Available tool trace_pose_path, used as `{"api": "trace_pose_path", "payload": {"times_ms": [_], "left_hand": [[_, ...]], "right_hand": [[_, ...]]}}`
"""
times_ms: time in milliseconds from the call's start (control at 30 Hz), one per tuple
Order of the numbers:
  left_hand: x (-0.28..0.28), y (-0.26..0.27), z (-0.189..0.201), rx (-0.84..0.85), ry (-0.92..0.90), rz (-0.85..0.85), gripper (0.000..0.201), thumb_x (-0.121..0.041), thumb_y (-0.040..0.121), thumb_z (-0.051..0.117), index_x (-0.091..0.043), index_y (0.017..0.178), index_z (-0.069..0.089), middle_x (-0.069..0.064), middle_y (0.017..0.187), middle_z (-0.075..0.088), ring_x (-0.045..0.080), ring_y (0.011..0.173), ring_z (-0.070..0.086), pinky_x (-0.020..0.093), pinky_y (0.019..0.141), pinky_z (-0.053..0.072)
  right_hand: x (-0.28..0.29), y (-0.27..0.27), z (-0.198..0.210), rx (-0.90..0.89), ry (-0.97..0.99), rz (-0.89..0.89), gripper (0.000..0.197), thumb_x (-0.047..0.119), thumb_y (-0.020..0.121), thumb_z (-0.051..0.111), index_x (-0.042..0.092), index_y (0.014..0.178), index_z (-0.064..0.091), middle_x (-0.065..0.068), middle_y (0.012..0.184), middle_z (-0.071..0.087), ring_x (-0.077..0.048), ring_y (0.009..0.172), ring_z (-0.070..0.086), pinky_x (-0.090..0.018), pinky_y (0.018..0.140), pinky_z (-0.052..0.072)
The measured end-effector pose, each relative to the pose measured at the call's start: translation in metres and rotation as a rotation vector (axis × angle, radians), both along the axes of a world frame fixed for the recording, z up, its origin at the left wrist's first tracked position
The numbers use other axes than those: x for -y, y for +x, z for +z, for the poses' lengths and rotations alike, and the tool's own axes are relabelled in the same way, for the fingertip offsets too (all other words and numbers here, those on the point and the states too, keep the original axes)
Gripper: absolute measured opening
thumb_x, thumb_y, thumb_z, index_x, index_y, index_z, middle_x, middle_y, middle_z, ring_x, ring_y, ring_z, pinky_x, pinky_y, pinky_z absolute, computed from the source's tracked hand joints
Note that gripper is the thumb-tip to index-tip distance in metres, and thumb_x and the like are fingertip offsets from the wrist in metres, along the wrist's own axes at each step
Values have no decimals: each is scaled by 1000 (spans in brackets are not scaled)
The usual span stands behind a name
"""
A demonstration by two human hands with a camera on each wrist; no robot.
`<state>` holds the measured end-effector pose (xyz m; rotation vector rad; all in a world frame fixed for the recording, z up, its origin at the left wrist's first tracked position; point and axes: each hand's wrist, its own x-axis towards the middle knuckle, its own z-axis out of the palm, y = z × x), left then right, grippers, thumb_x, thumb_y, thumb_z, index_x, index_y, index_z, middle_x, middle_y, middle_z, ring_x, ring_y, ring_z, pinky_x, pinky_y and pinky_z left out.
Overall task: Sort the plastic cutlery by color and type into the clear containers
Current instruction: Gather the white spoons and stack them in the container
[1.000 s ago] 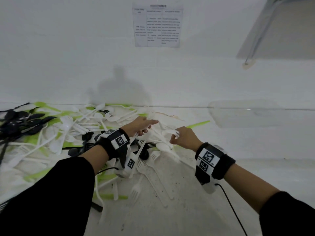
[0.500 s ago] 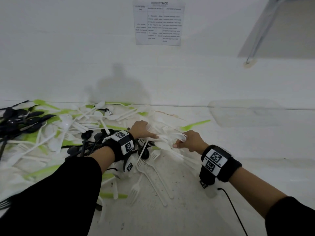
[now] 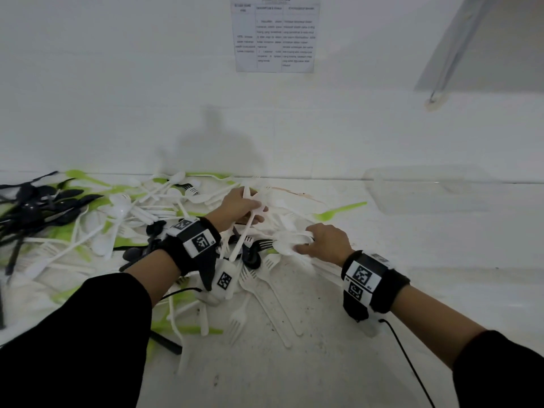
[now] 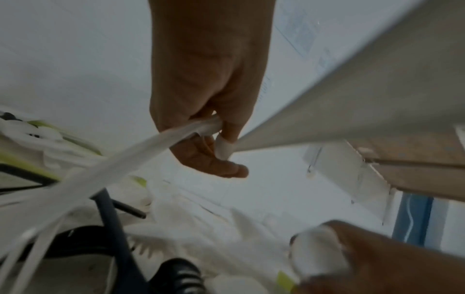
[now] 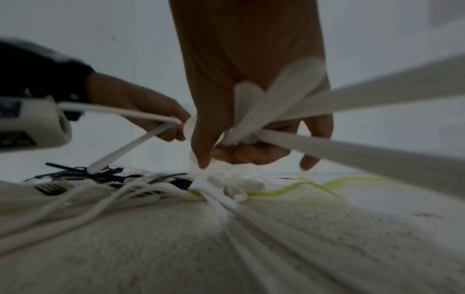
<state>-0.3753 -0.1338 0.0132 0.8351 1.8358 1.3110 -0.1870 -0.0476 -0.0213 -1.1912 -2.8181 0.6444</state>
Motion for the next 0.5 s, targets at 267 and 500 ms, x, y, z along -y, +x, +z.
{"api": "trace_pose_path", "payload": {"times_ms": [267, 500], "left_hand": [[5, -14, 3, -132, -98, 8, 16, 0, 89, 56, -7, 103, 53, 1, 74, 61, 1, 41, 57, 16, 43, 48], [0, -17, -25, -729, -375, -238, 40, -29, 72, 75, -4, 104, 68, 12, 108, 66, 25, 105, 59, 23, 75, 35]], "right_hand": [[-4, -9, -11, -41, -33, 41, 33, 24, 70, 78, 0, 88, 66, -15, 93, 68, -22, 80, 59, -25, 52, 33], [-12, 4, -1, -224, -207, -4, 32, 31, 83, 68, 8, 63, 57, -2, 65, 53, -16, 68, 50, -25, 58, 33]]}}
